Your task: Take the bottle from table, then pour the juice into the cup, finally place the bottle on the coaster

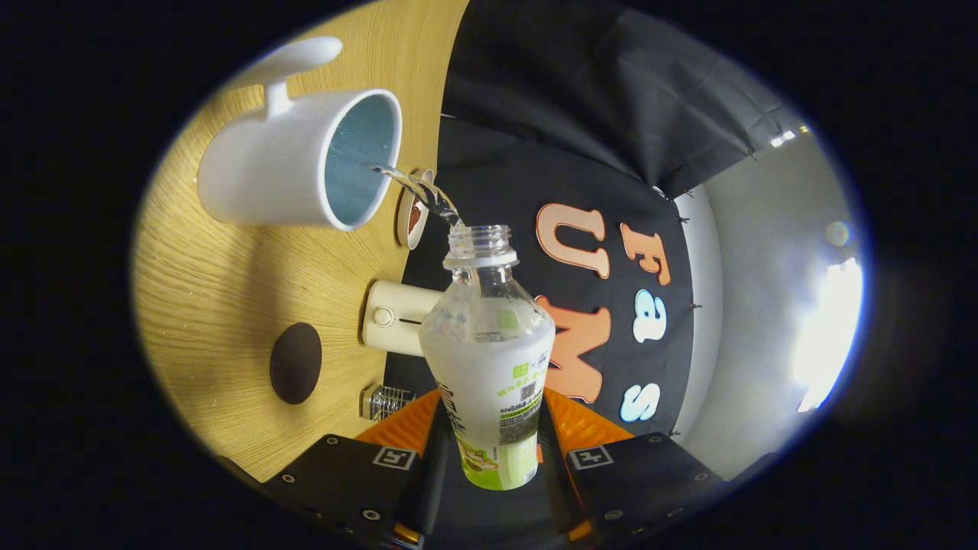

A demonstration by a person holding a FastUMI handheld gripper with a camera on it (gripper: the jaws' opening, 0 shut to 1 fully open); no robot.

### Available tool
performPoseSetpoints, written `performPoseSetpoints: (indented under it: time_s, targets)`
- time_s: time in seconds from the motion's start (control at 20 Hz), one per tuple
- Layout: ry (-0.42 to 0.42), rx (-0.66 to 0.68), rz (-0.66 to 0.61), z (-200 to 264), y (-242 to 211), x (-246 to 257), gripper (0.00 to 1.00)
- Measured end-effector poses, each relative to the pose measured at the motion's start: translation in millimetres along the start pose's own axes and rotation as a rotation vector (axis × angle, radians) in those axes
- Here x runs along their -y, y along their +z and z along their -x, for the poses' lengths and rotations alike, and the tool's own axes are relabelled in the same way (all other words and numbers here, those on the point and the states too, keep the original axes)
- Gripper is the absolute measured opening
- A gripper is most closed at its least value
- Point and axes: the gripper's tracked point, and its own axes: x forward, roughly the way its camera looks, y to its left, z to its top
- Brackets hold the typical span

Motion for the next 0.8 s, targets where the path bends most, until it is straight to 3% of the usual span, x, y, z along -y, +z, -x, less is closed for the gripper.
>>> performPoseSetpoints:
  time_s: [0.8]
  targets:
    - [-0.047, 0.048, 0.055, -5.4, 9.3, 16.3, 0.58]
